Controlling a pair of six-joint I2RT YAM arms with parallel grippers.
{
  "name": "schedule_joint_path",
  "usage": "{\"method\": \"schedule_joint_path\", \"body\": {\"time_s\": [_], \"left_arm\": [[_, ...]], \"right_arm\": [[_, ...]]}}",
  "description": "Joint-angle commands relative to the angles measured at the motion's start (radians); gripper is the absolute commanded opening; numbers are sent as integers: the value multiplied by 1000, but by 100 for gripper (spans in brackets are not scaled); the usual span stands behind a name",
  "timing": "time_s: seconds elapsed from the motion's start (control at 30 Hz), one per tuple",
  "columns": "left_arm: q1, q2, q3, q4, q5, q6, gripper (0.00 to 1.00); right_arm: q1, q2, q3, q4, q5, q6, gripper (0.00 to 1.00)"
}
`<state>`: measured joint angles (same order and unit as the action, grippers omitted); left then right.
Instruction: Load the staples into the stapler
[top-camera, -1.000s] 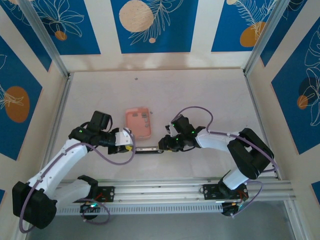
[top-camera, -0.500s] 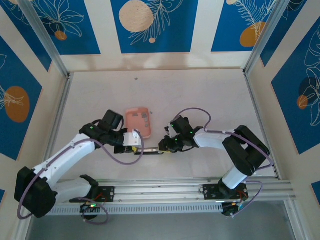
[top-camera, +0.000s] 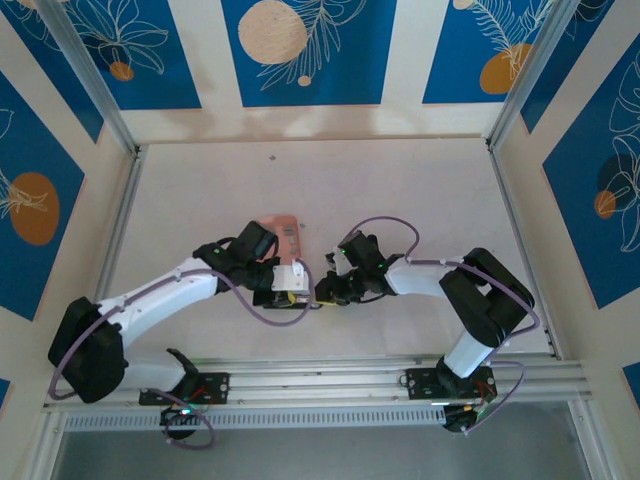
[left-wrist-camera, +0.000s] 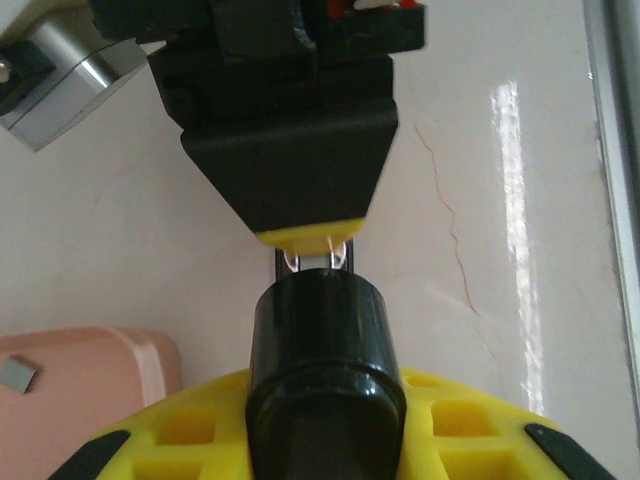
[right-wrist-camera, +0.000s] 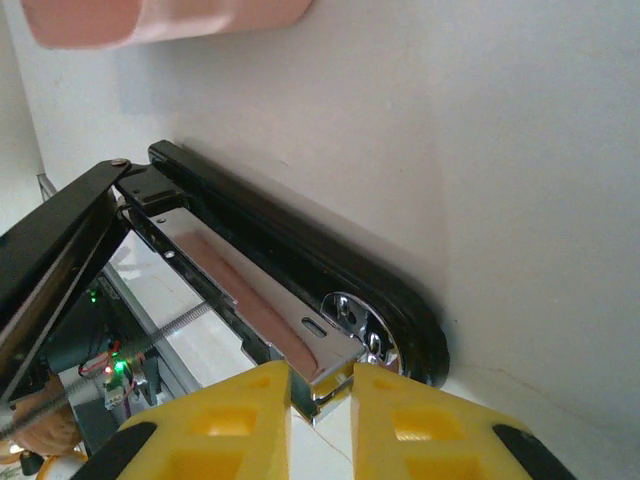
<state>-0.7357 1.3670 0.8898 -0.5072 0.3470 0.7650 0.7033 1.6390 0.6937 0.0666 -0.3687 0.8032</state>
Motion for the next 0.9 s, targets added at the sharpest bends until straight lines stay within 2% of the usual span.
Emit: {"method": "schedule_joint_path", "body": {"time_s": [0.0,0.13,0.33,0.6,0.87], "left_arm": [[-37,53,37,193,74,-70,3],[-46,120,53,213,53,-100,3],[-48,168,70,183,24,-119,3],[-68,249,96,177,-12,-121,3],[-109,399,185,102,-52,-132,2]], "right_arm": [[-3,-7,-37,111,-47,16,20],[-14,-30,-70,150,-58,19,21],[-63,-125,-148,135,-29,38,28],[-147,-271,-193,-59,62,50,32],[-168,-365,-170,-181,109,1,33]]}}
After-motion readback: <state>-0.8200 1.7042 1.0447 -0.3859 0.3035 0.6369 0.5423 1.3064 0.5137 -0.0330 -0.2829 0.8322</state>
